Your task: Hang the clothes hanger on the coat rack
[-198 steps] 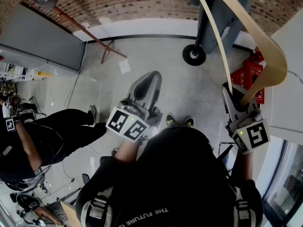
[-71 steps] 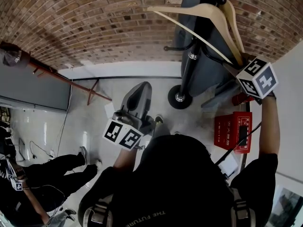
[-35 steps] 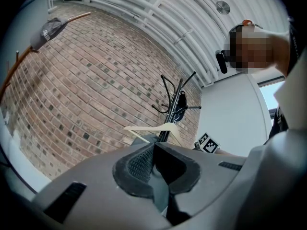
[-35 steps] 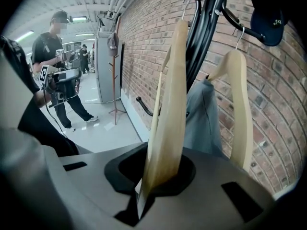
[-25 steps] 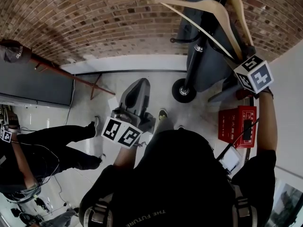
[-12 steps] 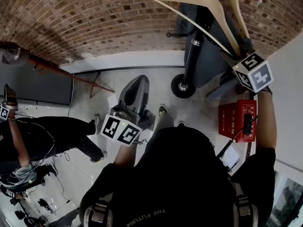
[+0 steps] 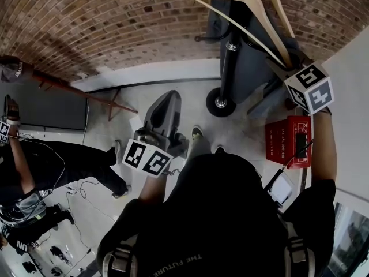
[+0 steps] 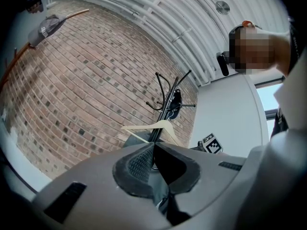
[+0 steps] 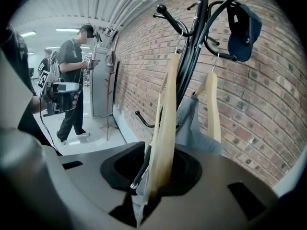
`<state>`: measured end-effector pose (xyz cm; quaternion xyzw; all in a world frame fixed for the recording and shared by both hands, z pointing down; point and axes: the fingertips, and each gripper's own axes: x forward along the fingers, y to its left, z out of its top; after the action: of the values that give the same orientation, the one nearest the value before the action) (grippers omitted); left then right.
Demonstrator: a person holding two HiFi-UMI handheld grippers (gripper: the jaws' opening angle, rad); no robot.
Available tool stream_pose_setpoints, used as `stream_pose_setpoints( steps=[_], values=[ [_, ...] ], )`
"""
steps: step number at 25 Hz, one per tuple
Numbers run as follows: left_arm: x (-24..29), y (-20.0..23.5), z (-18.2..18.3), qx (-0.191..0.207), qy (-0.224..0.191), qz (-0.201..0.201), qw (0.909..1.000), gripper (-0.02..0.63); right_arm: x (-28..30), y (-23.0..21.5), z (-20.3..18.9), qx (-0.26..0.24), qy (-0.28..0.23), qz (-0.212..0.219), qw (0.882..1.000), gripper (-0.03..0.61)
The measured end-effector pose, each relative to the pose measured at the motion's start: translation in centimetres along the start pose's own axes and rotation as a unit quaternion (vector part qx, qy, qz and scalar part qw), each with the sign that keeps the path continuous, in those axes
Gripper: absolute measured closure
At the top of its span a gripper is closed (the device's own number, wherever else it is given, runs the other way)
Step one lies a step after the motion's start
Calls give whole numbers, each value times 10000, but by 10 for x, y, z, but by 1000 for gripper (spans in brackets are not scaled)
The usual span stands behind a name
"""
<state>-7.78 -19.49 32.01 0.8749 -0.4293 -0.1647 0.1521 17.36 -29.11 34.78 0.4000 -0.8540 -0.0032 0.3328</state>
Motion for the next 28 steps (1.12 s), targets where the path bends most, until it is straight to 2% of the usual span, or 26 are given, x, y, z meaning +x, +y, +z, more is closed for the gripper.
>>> stream_pose_setpoints(
  steps=[15, 20, 23, 28],
  values=[
    [2, -14, 11, 28, -25, -143, 9999, 594, -41, -4, 20, -229, -367, -498, 9978, 468],
    [6, -19, 5, 31, 48, -219, 9997, 594, -56, -4, 26, -86, -771, -707, 9945, 468],
    [10, -23, -2, 14, 120, -267, 9996, 594, -70, -1, 27, -168, -978, -912, 9909, 468],
    [20, -30, -7, 7, 148, -339, 9993, 594, -94, 2, 37, -314, -1623, -1295, 9777, 469]
  ],
)
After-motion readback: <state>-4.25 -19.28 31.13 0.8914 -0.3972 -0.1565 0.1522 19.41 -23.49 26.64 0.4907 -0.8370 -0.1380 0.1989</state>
